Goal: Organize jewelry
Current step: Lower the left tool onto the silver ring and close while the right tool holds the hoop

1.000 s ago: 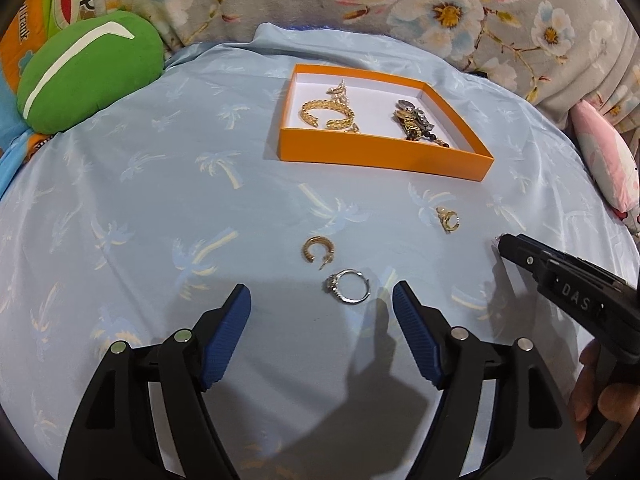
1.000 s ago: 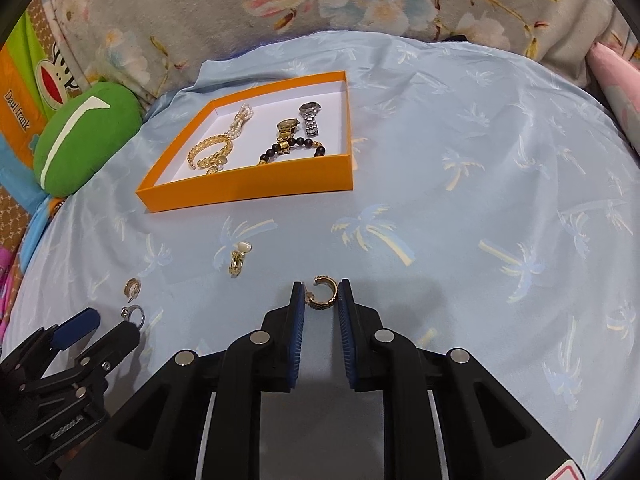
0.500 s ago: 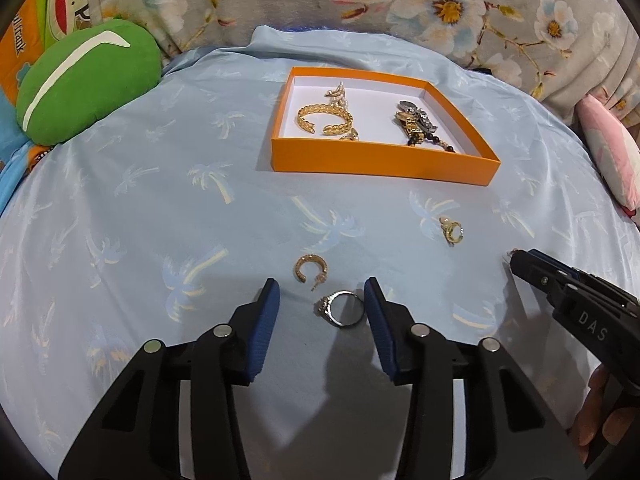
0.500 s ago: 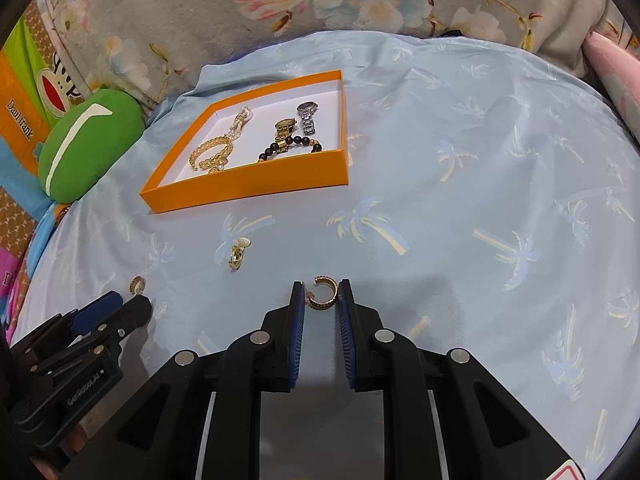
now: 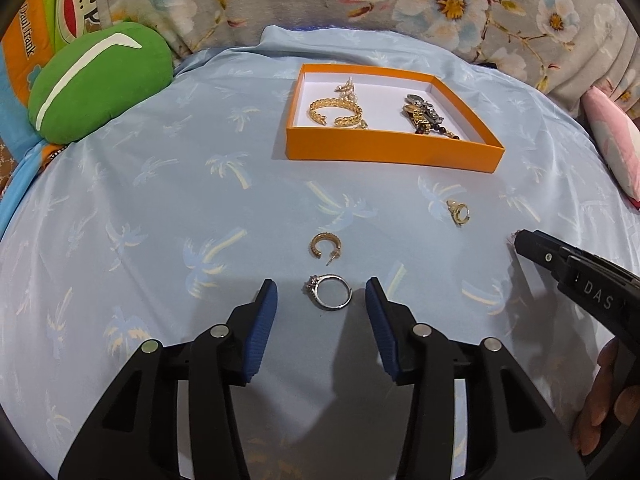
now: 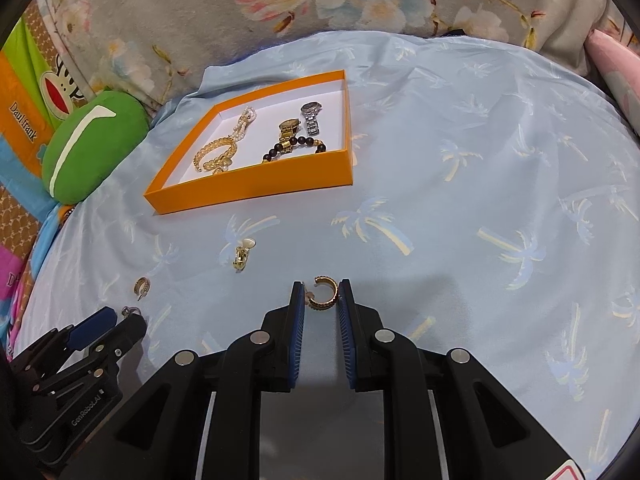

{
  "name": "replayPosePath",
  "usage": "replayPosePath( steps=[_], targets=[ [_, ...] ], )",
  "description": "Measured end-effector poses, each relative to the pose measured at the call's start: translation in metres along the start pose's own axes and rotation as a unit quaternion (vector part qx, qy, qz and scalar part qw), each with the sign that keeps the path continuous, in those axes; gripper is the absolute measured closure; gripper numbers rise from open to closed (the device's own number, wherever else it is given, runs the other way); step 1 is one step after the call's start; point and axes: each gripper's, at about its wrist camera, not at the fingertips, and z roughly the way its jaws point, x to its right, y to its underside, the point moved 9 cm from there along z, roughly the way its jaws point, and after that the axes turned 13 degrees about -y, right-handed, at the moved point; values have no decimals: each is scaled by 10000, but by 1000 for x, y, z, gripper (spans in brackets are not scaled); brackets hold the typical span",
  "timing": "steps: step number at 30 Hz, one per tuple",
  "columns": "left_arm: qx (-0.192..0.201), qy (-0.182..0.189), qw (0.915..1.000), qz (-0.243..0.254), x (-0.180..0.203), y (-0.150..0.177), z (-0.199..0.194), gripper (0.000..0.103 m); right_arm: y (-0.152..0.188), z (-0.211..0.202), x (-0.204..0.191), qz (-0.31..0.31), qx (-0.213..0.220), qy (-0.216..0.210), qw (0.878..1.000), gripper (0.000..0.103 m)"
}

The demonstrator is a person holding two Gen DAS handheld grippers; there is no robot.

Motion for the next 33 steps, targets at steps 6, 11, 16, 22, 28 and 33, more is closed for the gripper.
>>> replayPosePath(
  steps=[6, 11, 16, 22, 28, 33],
  targets=[
    [-33, -164, 9998, -104, -7, -5, 6, 59, 1, 0, -2, -29, -11, 8, 10000, 87],
    [-85, -50, 9996, -261, -16, 0, -1, 60, 0, 1, -3, -34, -27, -16, 10000, 87],
    [-101, 18, 9998, -158, -4, 5, -4, 59, 0, 1, -3, -41, -26, -19, 10000, 87],
    [-8, -16, 9999, -143, 0, 1, -2, 76, 0, 1, -3, -56, -34, -20, 10000, 87],
    [-1, 73, 9998, -201, -2, -1, -2, 97, 0, 0, -3, -50, -1, -21, 10000, 87],
    [9, 144, 9997, -177, -1, -1, -4, 99, -2, -3, -6, -103, 55, -20, 9999, 87]
  ],
)
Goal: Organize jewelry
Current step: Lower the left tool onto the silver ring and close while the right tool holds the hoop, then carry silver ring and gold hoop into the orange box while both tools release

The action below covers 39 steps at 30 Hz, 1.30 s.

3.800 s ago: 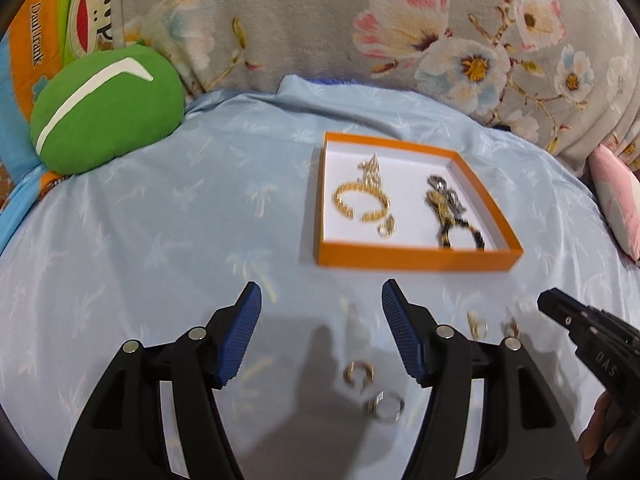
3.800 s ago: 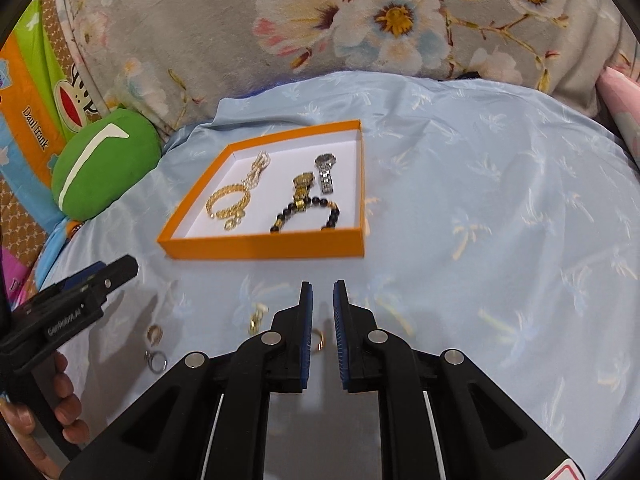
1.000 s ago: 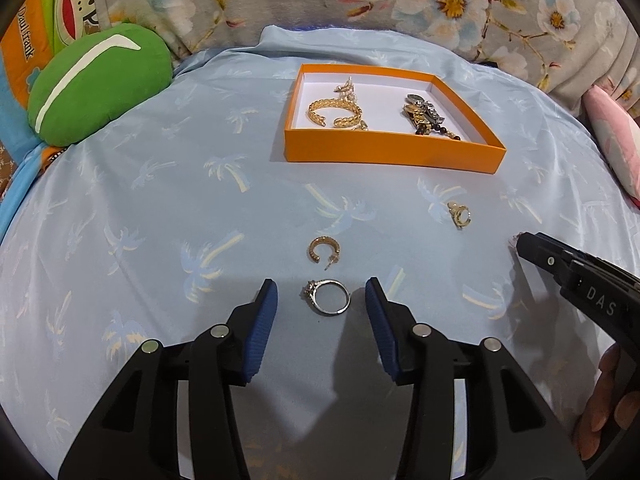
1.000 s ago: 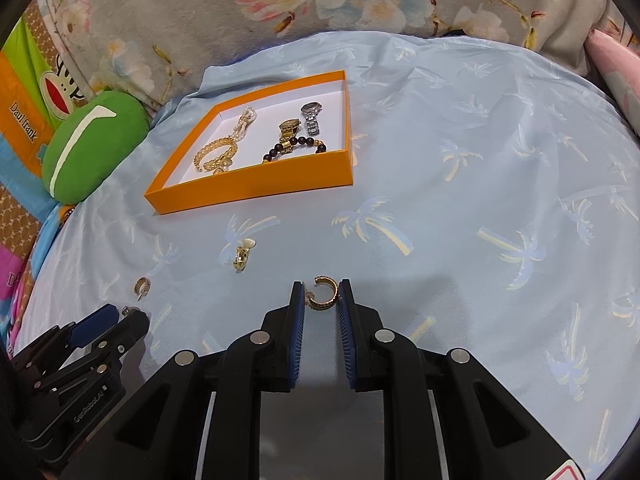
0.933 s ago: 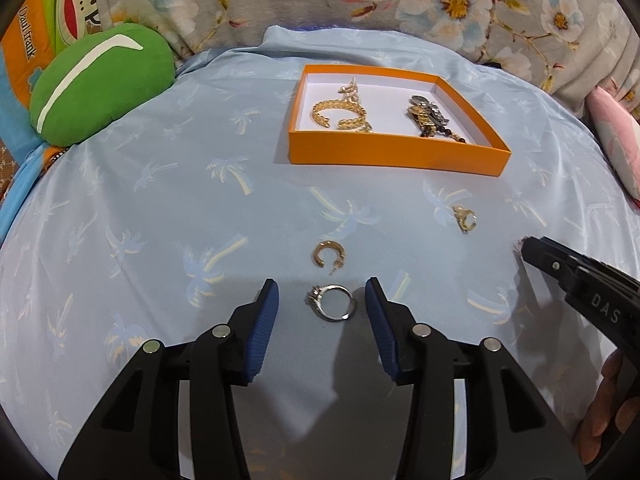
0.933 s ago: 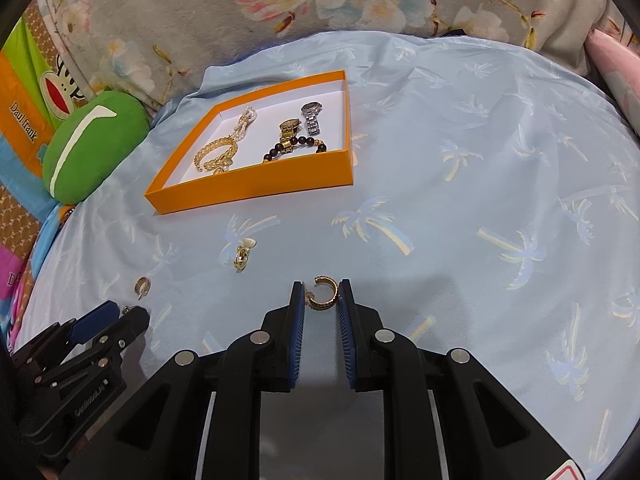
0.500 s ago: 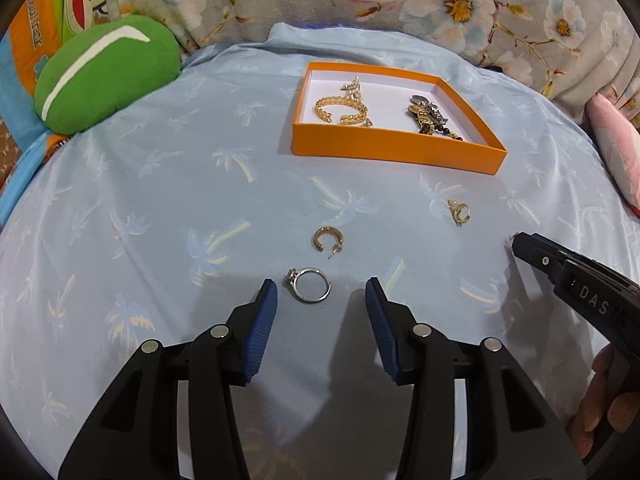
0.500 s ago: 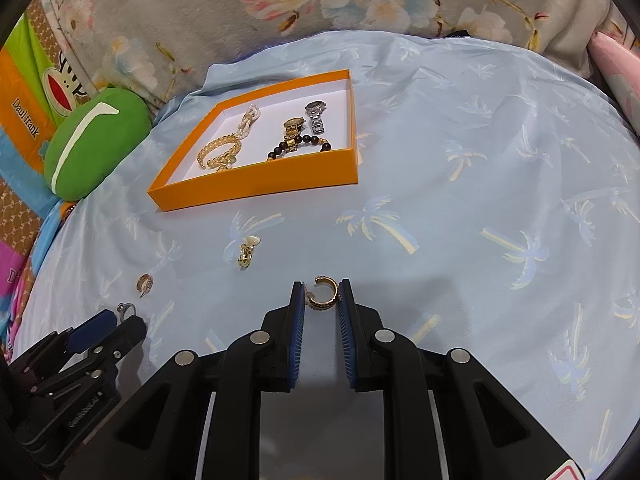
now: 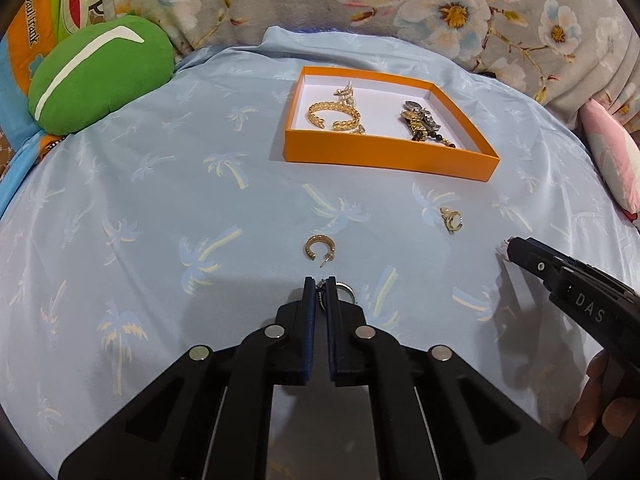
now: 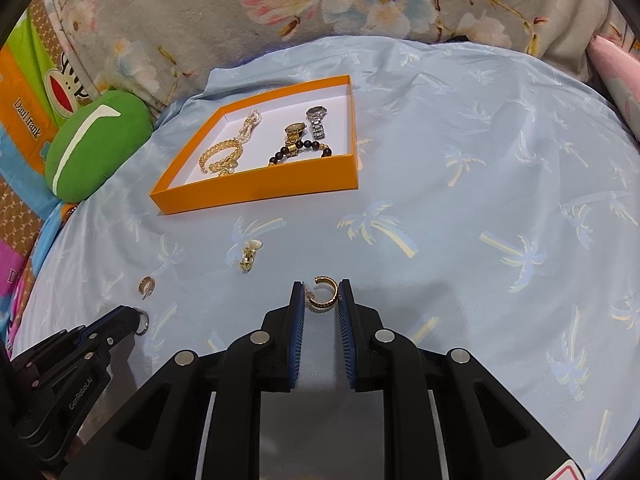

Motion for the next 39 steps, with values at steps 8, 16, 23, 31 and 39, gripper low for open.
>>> replayPosePath(
  steps=[8, 16, 23, 31, 39],
  targets=[
    [141, 97, 9999, -17, -1, -5, -10, 103, 0, -1, -1, -14, 31, -1, 10000, 87],
    [21, 320, 9995, -26, 5, -2, -15, 95, 0, -1, -1, -7, 41, -8, 10000, 87],
    [42, 34, 9999, 128, 18, 3, -8, 58, 0, -1, -1, 6, 32, -30, 10000, 87],
    [-13, -140, 9999, 71, 10, 2, 1, 84, 0, -1, -3, 19, 16, -69, 10000, 87],
    [7, -52, 9999, 92, 11, 5, -4, 86, -1, -2, -4, 10, 48, -122, 9999, 87]
  ],
)
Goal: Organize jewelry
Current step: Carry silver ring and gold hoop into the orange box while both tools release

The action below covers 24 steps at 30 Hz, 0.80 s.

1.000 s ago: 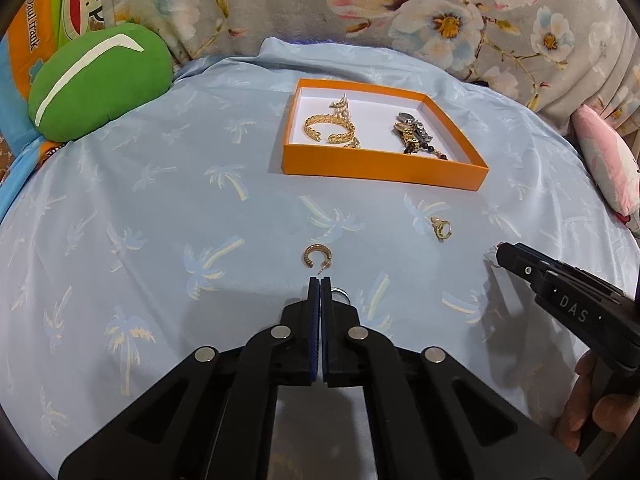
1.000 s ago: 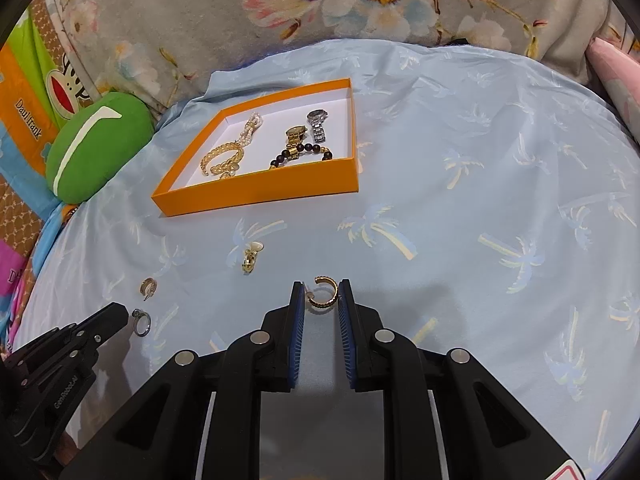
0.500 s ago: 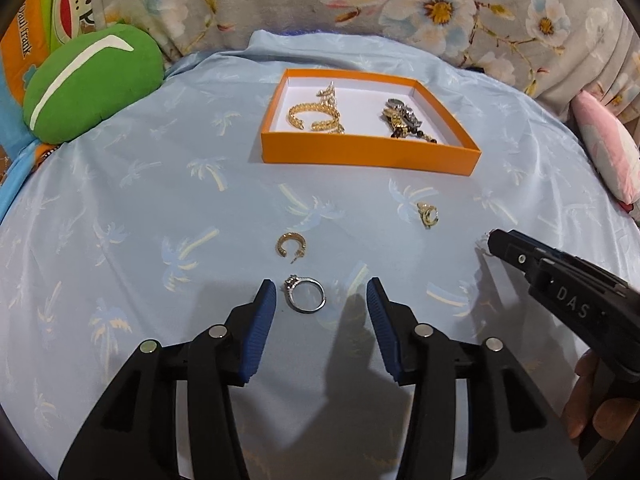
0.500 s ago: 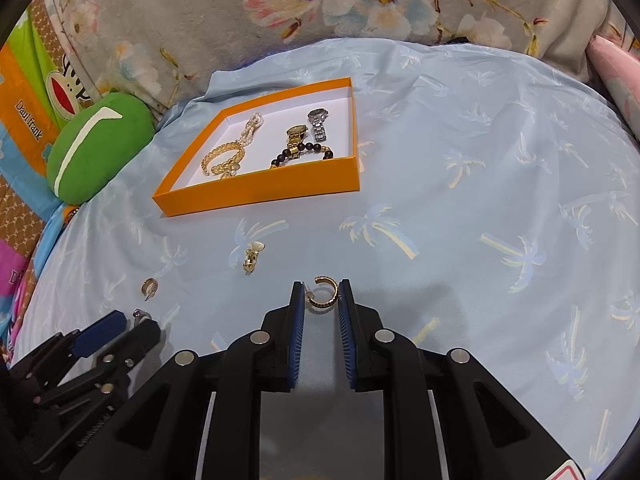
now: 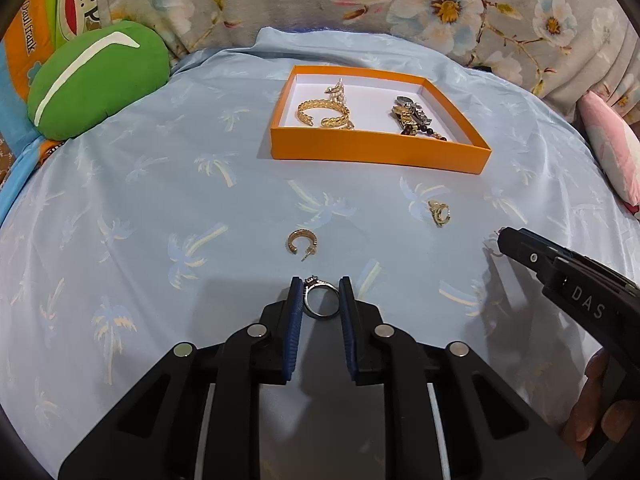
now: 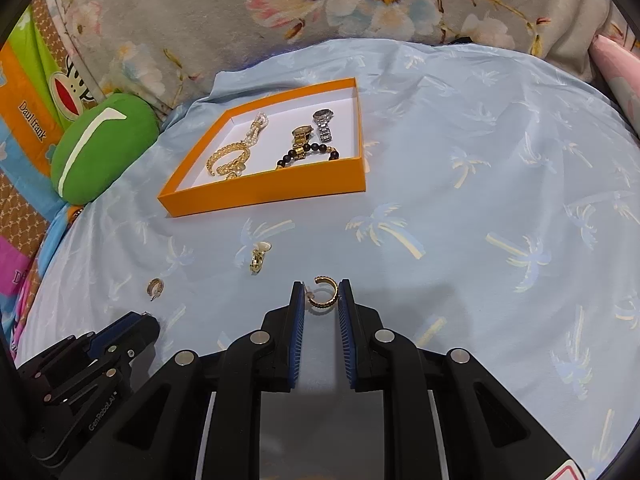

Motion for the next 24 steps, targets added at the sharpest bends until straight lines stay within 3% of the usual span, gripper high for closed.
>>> replayPosePath(
  steps=[12, 24],
  targets=[
    [244, 203, 9994, -103, -3, -29, -17, 86, -16, -14, -12, -72, 138, -235, 9996, 87],
    [758, 273, 9966, -156, -15, -121, -10, 86, -103, 4, -20, -347, 318, -346, 9983, 87]
  ],
)
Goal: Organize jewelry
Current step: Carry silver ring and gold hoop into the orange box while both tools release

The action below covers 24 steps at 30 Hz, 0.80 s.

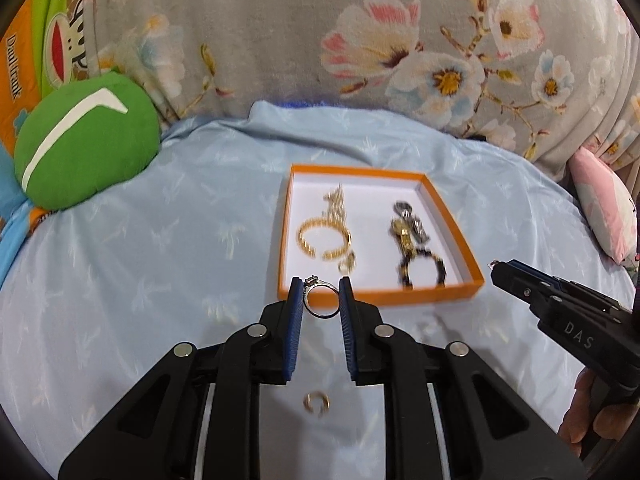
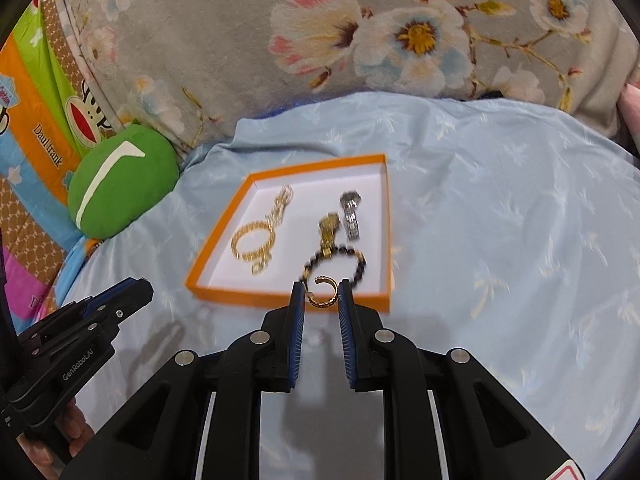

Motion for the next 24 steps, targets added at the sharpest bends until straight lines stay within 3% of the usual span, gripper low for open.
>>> replayPosePath(
  steps=[12, 24],
  targets=[
    [-30, 167, 9997, 199, 31, -81, 89, 86, -66, 91, 10, -8, -317, -104, 9994, 87],
    [-444, -53, 9979, 468, 50, -97, 173, 85, -91, 158, 35, -69, -766, 53, 9970, 87]
  ],
)
